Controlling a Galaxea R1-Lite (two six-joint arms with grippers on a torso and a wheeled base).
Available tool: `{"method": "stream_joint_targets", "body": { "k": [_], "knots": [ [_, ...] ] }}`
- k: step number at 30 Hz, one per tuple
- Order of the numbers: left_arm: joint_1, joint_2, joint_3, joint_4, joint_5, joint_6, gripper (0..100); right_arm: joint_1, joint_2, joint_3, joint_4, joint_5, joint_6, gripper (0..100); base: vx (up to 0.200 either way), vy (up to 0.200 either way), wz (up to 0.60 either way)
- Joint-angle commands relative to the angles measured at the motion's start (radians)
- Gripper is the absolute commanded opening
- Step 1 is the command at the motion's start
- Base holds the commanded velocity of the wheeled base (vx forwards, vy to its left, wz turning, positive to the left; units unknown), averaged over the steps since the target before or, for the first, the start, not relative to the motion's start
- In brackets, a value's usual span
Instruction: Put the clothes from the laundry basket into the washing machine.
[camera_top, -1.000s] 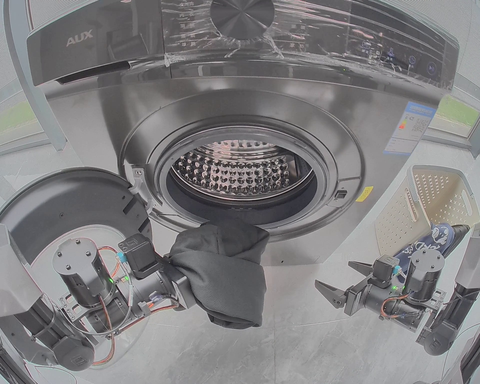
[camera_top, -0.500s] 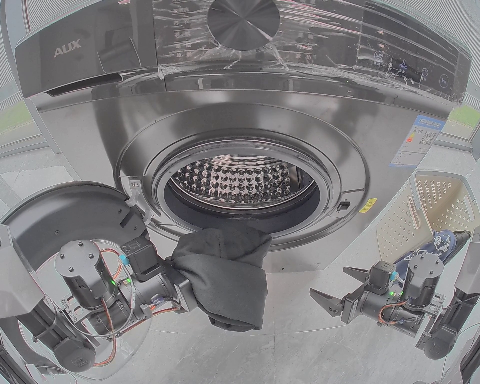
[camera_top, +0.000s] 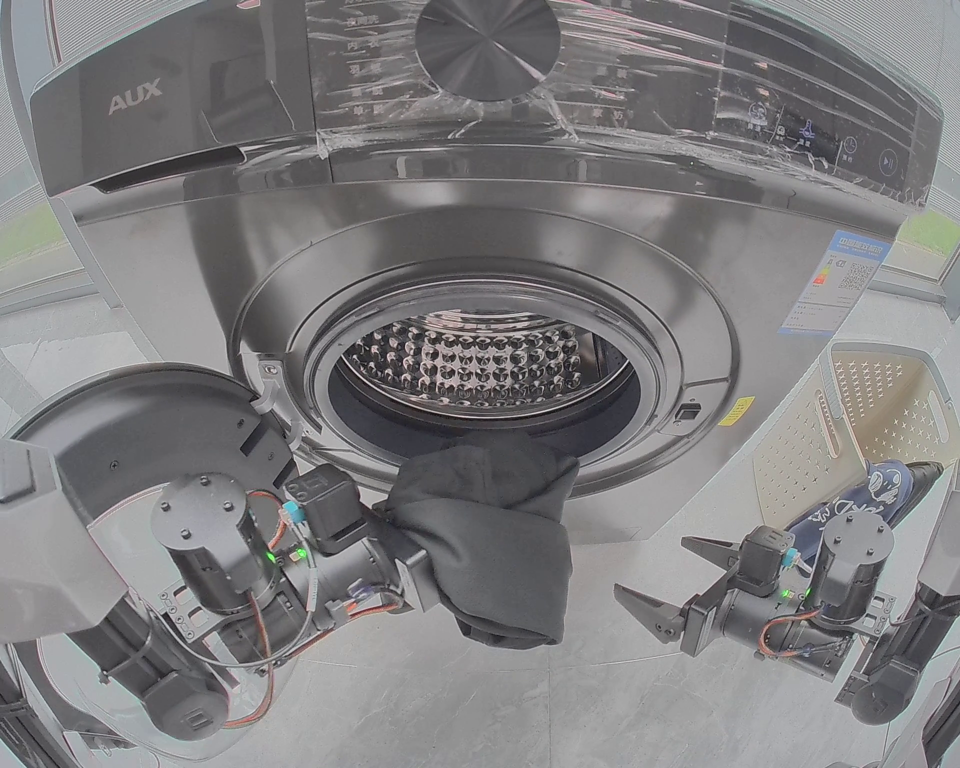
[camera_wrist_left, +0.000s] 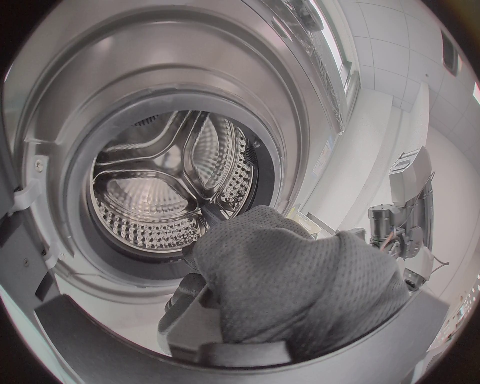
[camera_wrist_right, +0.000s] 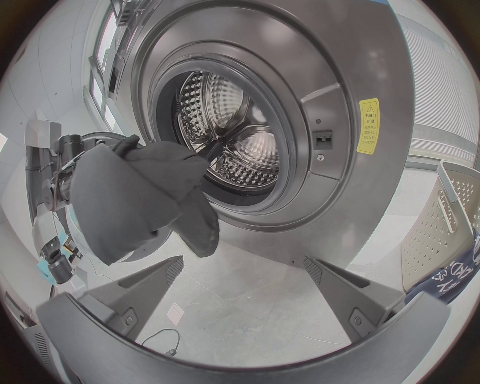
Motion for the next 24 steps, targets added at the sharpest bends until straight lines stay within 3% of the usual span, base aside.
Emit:
{"method": "stream_joint_targets", "body": {
  "k": [1, 9, 16, 21, 24],
  "knots": [
    [0.006, 0.088, -0.077, 0.0, 0.004, 0.024, 0, 0.044, -0.002, 0.017, 0.0, 0.001, 0.0, 100, 0.0, 0.0, 0.0],
    [0.048, 0.235, -0.281, 0.001, 0.104, 0.02, 0, 0.056, -0.005, 0.017, 0.0, 0.0, -0.001, 100, 0.0, 0.0, 0.0],
    [0.08, 0.377, -0.511, 0.024, 0.121, 0.02, 0, 0.056, -0.004, 0.014, 0.0, 0.0, -0.001, 100, 0.0, 0.0, 0.0],
    [0.103, 0.438, -0.681, 0.127, 0.128, 0.017, 0, 0.056, -0.005, 0.013, 0.0, 0.0, -0.001, 100, 0.0, 0.0, 0.0],
    [0.104, 0.438, -0.686, 0.133, 0.128, 0.017, 0, 0.056, -0.005, 0.013, 0.0, 0.0, -0.001, 100, 0.0, 0.0, 0.0]
  ]
}}
